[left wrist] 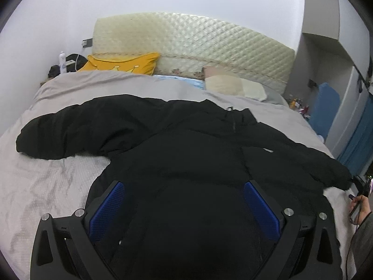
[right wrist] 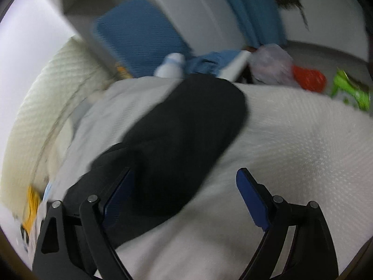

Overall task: Fold large clothes
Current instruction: 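Grasp the sleeve cuff nearest the right gripper with the right gripper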

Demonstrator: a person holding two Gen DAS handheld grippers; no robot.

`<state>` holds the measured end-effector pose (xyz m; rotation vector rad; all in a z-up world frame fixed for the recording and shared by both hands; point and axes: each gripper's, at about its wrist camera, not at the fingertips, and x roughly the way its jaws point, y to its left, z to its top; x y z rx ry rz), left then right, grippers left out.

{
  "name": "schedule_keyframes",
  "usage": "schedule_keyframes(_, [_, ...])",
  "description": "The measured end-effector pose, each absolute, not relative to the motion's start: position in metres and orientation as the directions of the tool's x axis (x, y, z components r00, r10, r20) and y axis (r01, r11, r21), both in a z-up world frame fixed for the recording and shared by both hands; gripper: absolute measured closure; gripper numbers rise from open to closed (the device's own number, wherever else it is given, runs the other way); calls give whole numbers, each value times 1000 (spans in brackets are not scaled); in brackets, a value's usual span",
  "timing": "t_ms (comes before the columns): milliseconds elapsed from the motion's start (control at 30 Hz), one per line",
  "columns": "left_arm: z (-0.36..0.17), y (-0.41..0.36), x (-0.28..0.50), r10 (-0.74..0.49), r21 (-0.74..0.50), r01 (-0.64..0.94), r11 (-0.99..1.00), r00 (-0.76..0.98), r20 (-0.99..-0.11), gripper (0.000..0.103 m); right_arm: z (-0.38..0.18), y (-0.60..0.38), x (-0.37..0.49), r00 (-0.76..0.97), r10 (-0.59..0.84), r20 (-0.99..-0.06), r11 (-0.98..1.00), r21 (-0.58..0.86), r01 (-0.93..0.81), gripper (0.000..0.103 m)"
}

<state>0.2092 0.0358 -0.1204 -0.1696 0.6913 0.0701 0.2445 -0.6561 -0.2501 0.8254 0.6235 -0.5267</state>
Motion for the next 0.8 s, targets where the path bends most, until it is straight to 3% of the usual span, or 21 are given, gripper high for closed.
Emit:
schedule_keyframes(233, [-135, 21, 223, 46, -87, -129, 988, 778, -627, 0, -261, -679, 276, 770, -151, -620, 586, 571, 575, 25])
schedule_keyframes(333, [-138, 17, 231, 70, -63, -140, 988, 780, -621, 0, -266, -689, 277, 811, -135, -569, 555, 635, 538, 48])
schedule_keyframes(367, [-139, 17, 232, 80, -55, -145, 988, 782, -618, 0, -266, -690, 275, 814, -140, -563, 557, 636, 535, 65])
schedule_keyframes(400, [-139, 17, 233, 91, -46, -150, 988, 784, -614, 0, -265, -690, 275, 813, -147, -563, 561, 629, 538, 77])
schedule_keyframes(500, [-139, 16, 234, 103, -20, -146, 989, 781, -616, 0, -245, -682, 275, 803, -185, -567, 614, 572, 545, 96])
schedule_keyframes(667, [-133, 16, 224, 144, 55, -139, 989, 790, -596, 0, -196, -671, 268, 823, -240, -515, 671, 525, 524, 100])
schedule_keyframes(800, [-122, 22, 211, 126, 35, -131, 991, 794, -595, 0, -153, -657, 253, 842, -254, -476, 690, 521, 502, 100])
